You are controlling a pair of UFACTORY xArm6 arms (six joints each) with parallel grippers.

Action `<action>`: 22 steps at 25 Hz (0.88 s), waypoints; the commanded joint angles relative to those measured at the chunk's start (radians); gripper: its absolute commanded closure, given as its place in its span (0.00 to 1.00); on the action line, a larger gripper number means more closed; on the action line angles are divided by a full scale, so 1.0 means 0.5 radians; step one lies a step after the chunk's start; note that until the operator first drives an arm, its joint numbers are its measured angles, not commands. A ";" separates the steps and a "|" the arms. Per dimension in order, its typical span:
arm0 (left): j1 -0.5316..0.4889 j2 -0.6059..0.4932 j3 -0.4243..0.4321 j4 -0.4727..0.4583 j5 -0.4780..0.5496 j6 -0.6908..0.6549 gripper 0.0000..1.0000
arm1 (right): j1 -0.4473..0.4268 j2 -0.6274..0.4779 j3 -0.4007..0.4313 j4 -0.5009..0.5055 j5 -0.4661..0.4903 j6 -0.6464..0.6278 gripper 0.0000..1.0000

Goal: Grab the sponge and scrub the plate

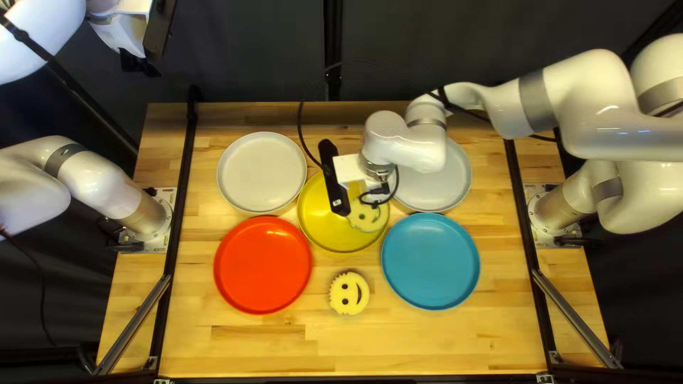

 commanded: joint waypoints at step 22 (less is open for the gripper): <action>0.000 0.000 0.000 0.000 0.000 0.000 0.00 | 0.020 0.065 0.053 -0.075 -0.150 0.066 1.00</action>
